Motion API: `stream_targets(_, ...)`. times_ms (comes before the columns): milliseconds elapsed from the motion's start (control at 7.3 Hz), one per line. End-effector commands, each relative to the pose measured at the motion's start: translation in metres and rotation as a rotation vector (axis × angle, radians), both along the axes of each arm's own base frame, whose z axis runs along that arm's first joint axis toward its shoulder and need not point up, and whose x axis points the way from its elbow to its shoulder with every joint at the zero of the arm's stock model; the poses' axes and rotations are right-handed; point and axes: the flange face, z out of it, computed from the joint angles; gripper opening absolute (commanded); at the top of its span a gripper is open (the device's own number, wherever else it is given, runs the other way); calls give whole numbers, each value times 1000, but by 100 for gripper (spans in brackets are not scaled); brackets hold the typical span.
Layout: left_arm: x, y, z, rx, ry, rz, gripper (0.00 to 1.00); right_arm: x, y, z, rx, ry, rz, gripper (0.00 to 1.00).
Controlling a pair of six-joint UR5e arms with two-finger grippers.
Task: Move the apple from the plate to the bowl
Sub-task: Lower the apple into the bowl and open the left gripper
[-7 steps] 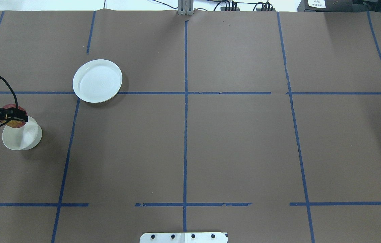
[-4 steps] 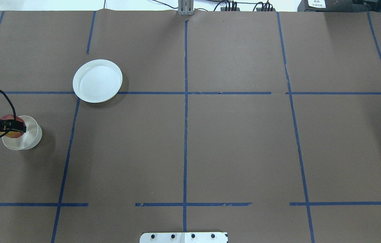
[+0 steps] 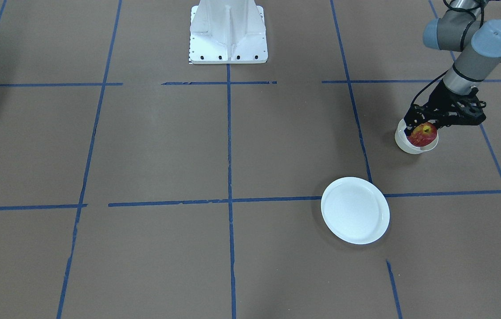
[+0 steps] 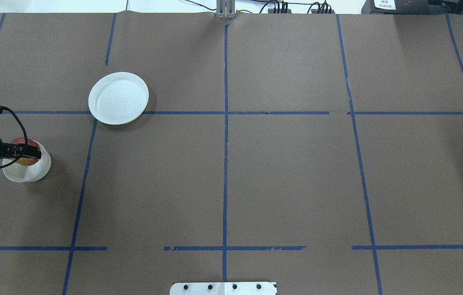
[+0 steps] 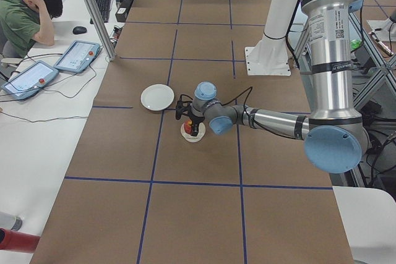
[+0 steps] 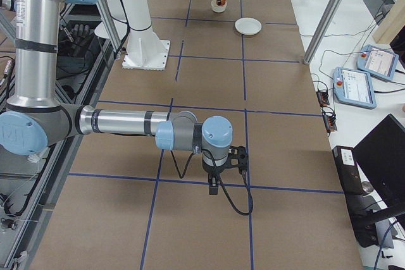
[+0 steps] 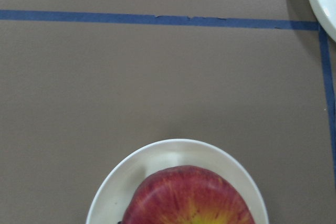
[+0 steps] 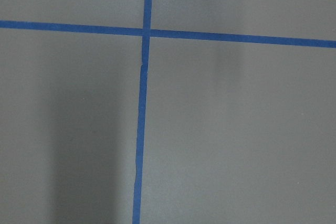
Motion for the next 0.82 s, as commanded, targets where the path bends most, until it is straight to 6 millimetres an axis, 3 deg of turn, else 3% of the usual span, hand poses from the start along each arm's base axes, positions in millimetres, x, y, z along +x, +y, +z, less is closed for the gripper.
stream_targets(0, 3, -1, 8, -16, -18, 4, 29, 0, 0, 0, 0, 0, 0, 100)
stream_targets(274, 1, 0, 6, -11, -18, 4, 70, 0, 0, 0, 0, 0, 0, 100)
stream_targets(685, -6, 0, -2, 19, -12, 22, 99, 0, 0, 0, 0, 0, 0, 100)
